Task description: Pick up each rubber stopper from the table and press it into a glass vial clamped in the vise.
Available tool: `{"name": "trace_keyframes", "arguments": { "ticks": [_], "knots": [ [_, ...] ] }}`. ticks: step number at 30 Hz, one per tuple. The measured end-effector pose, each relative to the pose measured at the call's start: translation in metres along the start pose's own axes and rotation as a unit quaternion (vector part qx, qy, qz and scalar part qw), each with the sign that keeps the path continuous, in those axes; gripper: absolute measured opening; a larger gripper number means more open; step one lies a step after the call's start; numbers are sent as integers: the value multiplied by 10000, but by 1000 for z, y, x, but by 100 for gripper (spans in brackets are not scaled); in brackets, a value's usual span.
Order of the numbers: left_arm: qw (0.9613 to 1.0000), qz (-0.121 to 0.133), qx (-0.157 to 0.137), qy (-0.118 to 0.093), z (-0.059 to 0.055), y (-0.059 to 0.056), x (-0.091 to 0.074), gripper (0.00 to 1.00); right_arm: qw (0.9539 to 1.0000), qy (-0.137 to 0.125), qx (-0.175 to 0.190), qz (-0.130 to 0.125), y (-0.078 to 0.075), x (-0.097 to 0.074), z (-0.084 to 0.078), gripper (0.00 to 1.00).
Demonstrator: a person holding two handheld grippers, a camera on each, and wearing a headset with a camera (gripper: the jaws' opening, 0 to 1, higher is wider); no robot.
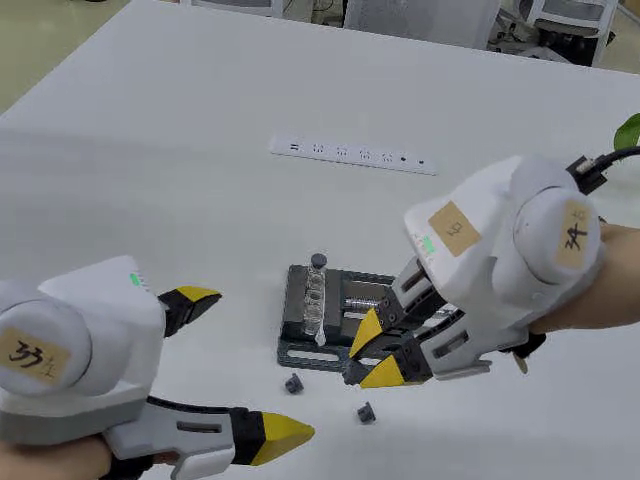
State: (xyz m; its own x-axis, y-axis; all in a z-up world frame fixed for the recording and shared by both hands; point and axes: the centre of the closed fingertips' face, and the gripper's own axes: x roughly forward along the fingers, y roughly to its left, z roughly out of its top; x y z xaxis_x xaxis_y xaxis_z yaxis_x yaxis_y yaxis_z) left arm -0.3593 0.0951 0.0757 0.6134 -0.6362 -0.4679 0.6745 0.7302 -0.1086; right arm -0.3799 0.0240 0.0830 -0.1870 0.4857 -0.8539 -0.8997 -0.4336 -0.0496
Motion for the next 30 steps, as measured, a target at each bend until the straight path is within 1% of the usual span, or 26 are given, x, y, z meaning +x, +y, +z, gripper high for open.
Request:
{"name": "trace_keyframes", "arguments": {
  "ticks": [2, 4, 5, 9, 10, 11, 14, 15, 17, 18, 20, 22, 24, 25, 26, 27, 30],
  "knots": [
    [9999, 65, -97, -27, 0, 3, -2, 99, 10000, -26, 21, -37, -2, 1, -1, 5],
    [9999, 86, -134, -4, -1, 5, -2, 99, 10000, -21, 40, -63, -5, 2, -4, 5],
    [9998, 137, -144, -19, -2, 10, -4, 99, 10000, -15, 43, -64, -5, 2, -5, 5],
    [9997, 148, -200, -61, -4, 16, -4, 99, 10000, 22, 56, -60, -8, 4, -11, 5],
    [9996, 131, -233, -34, -6, 18, -3, 99, 10000, 25, 61, -65, -8, 4, -12, 5],
    [9994, 193, -277, 1, -8, 19, -3, 99, 9999, 26, 71, -72, -10, 5, -13, 5],
    [9992, 244, -314, -26, -11, 24, -5, 99, 9999, 40, 91, -67, -11, 6, -15, 5],
    [9991, 287, -315, -70, -11, 26, -6, 99, 9999, 51, 87, -52, -12, 7, -16, 5],
    [9991, 298, -305, -79, -12, 27, -6, 99, 9999, 52, 9, -100, -17, 7, -17, 5],
    [9989, 314, -310, -142, -12, 27, -6, 99, 9999, 57, 6, -118, -21, 6, -19, 5],
    [9987, 338, -345, -149, -15, 30, -6, 99, 9998, 109, -39, -161, -28, 5, -22, 5],
    [9984, 343, -388, -212, -13, 29, -6, 99, 9997, 145, -66, -202, -39, 3, -26, 5],
    [9982, 360, -426, -215, -15, 29, -5, 99, 9994, 231, -140, -230, -50, 1, -29, 5],
    [9982, 362, -416, -220, -15, 28, -5, 99, 9992, 271, -190, -229, -54, 0, -30, 5],
    [9982, 370, -414, -220, -15, 28, -5, 99, 9990, 313, -207, -236, -61, -2, -32, 5],
    [9982, 373, -422, -223, -14, 27, -4, 99, 9989, 325, -221, -238, -64, -3, -32, 5],
    [9981, 356, -442, -239, -13, 24, -2, 99, 9979, 463, -364, -252, -81, -7, -35, 5]
  ]
}}
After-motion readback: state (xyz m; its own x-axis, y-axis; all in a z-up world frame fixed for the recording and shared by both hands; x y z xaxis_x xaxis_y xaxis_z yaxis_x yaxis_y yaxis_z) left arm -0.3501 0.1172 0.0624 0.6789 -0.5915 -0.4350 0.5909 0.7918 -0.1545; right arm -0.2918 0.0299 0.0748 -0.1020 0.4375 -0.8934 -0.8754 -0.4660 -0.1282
